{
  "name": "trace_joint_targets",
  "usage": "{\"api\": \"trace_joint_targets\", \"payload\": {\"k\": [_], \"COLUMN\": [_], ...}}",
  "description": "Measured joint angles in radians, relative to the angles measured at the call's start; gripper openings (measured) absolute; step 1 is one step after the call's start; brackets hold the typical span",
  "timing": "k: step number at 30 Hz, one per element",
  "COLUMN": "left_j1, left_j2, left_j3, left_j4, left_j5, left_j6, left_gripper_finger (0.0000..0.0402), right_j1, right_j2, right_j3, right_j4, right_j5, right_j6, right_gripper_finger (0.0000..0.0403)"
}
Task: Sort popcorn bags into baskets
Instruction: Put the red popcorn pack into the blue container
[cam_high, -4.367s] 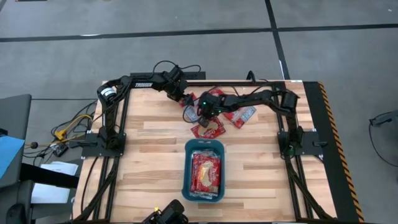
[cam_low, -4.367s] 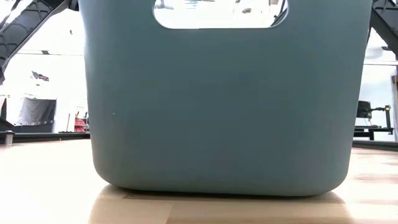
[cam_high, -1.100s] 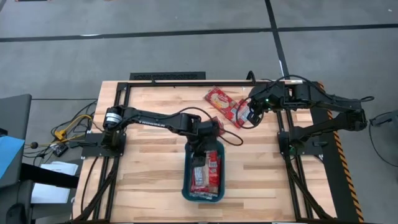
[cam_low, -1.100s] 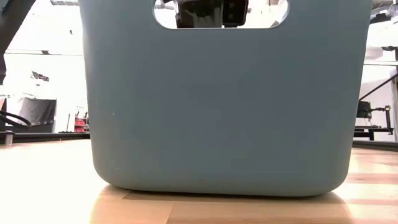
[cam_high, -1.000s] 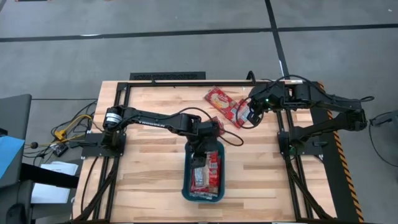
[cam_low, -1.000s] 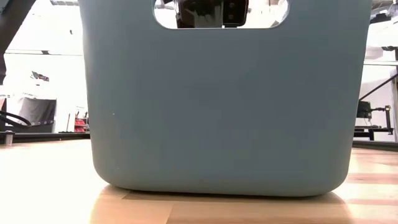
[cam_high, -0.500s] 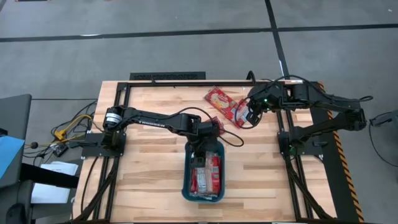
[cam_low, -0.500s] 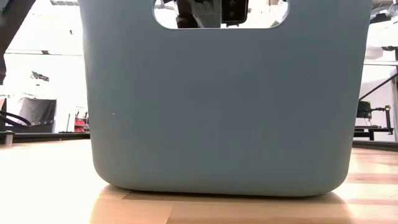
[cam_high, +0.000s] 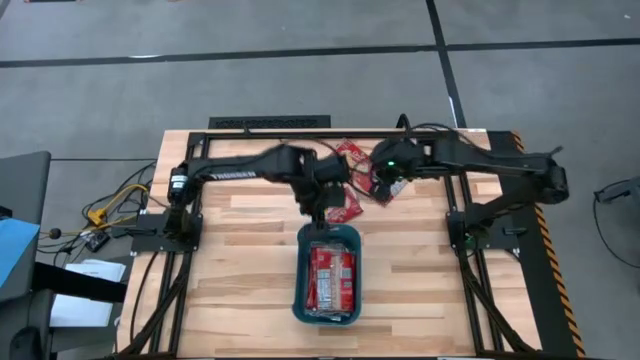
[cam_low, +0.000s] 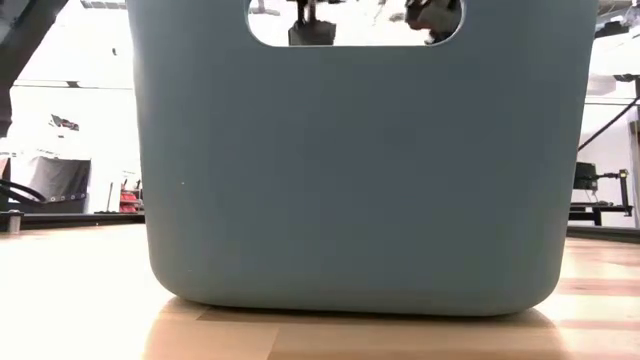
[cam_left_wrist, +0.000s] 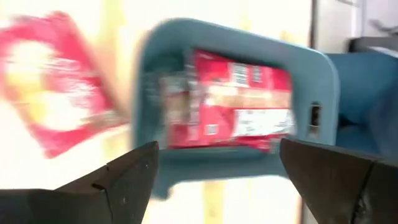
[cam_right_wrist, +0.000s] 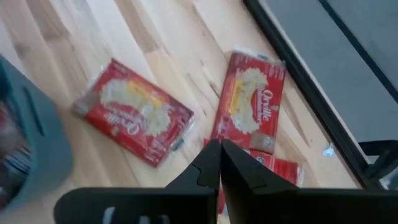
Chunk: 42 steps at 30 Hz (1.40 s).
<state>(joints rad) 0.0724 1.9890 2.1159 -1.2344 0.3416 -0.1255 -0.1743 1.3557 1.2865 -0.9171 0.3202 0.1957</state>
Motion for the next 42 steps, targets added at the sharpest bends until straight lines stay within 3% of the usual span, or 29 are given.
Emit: {"api": "trace_joint_targets", "payload": {"k": [5, 8, 11, 14, 18, 21, 24, 27, 30, 32, 37, 42], "left_j1": [0.088, 0.152, 0.200, 0.239, 0.278, 0.297, 0.309, 0.322, 0.346, 0.367, 0.426, 0.447], "left_j2": [-0.081, -0.158, -0.248, -0.368, -0.527, -0.591, -0.602, -0.590, -0.581, -0.561, -0.549, -0.536], "left_j3": [0.054, -0.009, -0.150, -0.381, -0.755, -1.005, -1.175, -1.271, -1.333, -1.363, -1.446, -1.480], "left_j4": [-0.141, -0.156, -0.099, 0.056, 0.446, 0.784, 1.031, 1.122, 1.128, 1.167, 1.303, 1.333], "left_j5": [-0.132, -0.154, -0.129, -0.056, 0.084, 0.175, 0.211, 0.215, 0.154, 0.091, 0.077, 0.017], "left_j6": [0.053, 0.052, 0.040, 0.010, -0.100, -0.227, -0.348, -0.391, -0.419, -0.458, -0.574, -0.601], "left_gripper_finger": [0.0320, 0.0319, 0.0319, 0.0319, 0.0319, 0.0319, 0.0319, 0.0319, 0.0319, 0.0319, 0.0319, 0.0319], "right_j1": [-0.002, -0.019, -0.043, -0.066, -0.101, -0.117, -0.117, -0.115, -0.103, -0.094, -0.103, -0.123], "right_j2": [0.130, 0.199, 0.244, 0.276, 0.299, 0.325, 0.365, 0.418, 0.461, 0.492, 0.527, 0.532], "right_j3": [-0.001, -0.005, -0.054, -0.132, -0.222, -0.261, -0.277, -0.277, -0.269, -0.268, -0.266, -0.266], "right_j4": [0.054, 0.086, 0.208, 0.308, 0.416, 0.458, 0.500, 0.524, 0.577, 0.626, 0.709, 0.758], "right_j5": [-0.007, -0.027, -0.129, -0.222, -0.315, -0.408, -0.457, -0.476, -0.480, -0.482, -0.495, -0.487], "right_j6": [-0.069, -0.097, -0.140, -0.152, -0.168, -0.173, -0.173, -0.173, -0.170, -0.161, -0.089, -0.022], "right_gripper_finger": [0.0025, 0.0018, 0.0016, 0.0016, 0.0016, 0.0014, 0.0015, 0.0017, 0.0016, 0.0014, 0.0019, 0.0018]}}
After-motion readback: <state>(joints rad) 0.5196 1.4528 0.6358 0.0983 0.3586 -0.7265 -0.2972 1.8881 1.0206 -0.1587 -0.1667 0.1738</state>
